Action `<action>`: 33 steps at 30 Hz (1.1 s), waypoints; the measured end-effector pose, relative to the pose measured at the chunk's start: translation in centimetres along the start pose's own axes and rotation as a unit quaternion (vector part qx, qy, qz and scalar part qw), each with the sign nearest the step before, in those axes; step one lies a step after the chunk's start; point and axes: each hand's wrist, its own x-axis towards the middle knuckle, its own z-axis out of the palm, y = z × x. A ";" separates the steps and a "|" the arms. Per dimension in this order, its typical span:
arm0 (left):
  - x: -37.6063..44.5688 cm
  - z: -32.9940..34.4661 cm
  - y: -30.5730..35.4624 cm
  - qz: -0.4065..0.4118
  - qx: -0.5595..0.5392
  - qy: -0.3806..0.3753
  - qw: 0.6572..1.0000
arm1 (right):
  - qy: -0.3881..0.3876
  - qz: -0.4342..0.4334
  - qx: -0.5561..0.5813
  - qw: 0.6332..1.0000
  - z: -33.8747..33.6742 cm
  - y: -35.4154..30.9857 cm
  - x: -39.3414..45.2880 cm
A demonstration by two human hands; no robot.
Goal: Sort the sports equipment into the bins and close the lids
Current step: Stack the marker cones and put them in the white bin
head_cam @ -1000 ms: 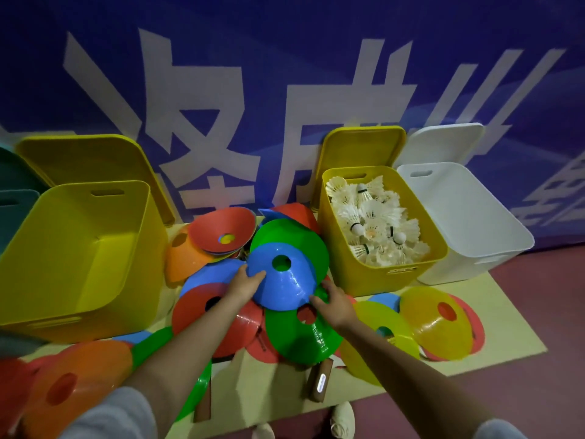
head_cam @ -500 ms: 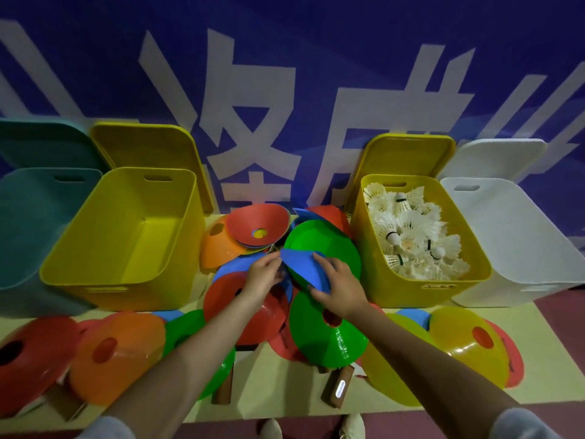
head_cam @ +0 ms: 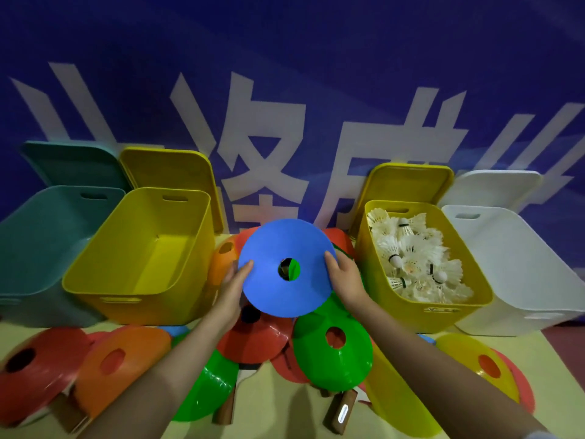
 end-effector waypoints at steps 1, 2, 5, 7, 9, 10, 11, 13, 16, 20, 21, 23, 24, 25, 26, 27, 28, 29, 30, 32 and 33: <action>-0.5 0.1 -0.3 -0.033 -0.016 -0.012 0.999 | -0.004 -0.008 -0.021 1.000 0.3 0.7 -0.2; -0.9 0.1 -0.7 -0.067 -0.039 -0.018 0.997 | -0.009 -0.015 -0.042 0.999 0.6 1.3 -0.5; -2.1 -0.2 -1.6 -0.133 -0.110 -0.028 0.985 | -0.017 -0.027 -0.091 0.995 1.2 2.2 -1.7; -2.8 -0.4 -2.0 -0.139 -0.135 -0.029 0.981 | -0.024 -0.035 -0.101 0.994 1.6 3.1 -2.3; -3.5 -0.7 -2.3 -0.127 -0.127 -0.014 0.984 | -0.027 -0.013 -0.092 0.995 1.8 3.9 -2.8; -3.6 -1.0 -2.6 -0.121 -0.109 0.006 0.987 | -0.025 -0.006 -0.101 0.995 1.6 4.2 -3.2; -3.7 -1.6 -2.9 -0.118 -0.083 0.035 0.989 | -0.025 -0.006 -0.130 0.991 1.1 4.8 -3.7; -3.6 -3.1 -3.9 -0.102 -0.001 0.094 0.990 | -0.039 -0.027 -0.227 0.973 -0.5 6.2 -5.1; -4.0 -5.7 -5.1 -0.037 0.156 0.131 0.978 | -0.086 -0.067 -0.364 0.925 -2.4 8.9 -8.3; -4.9 -7.4 -5.3 0.071 0.281 0.087 0.953 | -0.210 -0.053 -0.524 0.824 -1.5 12.1 -11.7; -5.0 -7.4 -5.2 0.080 0.291 0.082 0.950 | -0.225 -0.050 -0.558 0.797 -0.8 12.6 -12.0; -5.2 -7.3 -5.1 0.088 0.303 0.065 0.947 | -0.208 -0.043 -0.599 0.772 0.6 13.3 -12.3; -5.2 -7.2 -5.1 0.087 0.307 0.055 0.946 | -0.197 -0.041 -0.609 0.767 1.2 13.3 -12.3; -5.3 -7.2 -5.0 0.083 0.309 0.047 0.946 | -0.207 -0.020 -0.613 0.762 1.5 13.3 -12.2; -5.3 -7.2 -5.0 0.080 0.309 0.042 0.947 | -0.197 -0.016 -0.623 0.757 1.6 13.3 -12.2; -5.4 -7.3 -5.0 0.078 0.306 0.039 0.948 | -0.198 -0.018 -0.641 0.742 1.7 13.3 -12.1; -5.5 -7.4 -5.0 0.075 0.300 0.038 0.950 | -0.210 -0.007 -0.655 0.726 1.8 13.1 -12.1; -5.6 -7.6 -5.0 0.073 0.293 0.039 0.952 | -0.214 -0.006 -0.663 0.717 1.9 12.8 -12.0; -5.8 -7.7 -5.0 0.071 0.288 0.042 0.954 | -0.216 -0.008 -0.661 0.718 2.0 12.5 -12.0; -6.2 -8.3 -5.1 0.074 0.282 0.046 0.956 | -0.216 -0.007 -0.628 0.747 1.8 11.3 -12.1; -6.4 -8.6 -5.2 0.078 0.279 0.047 0.956 | -0.208 -0.013 -0.604 0.769 1.4 10.7 -12.0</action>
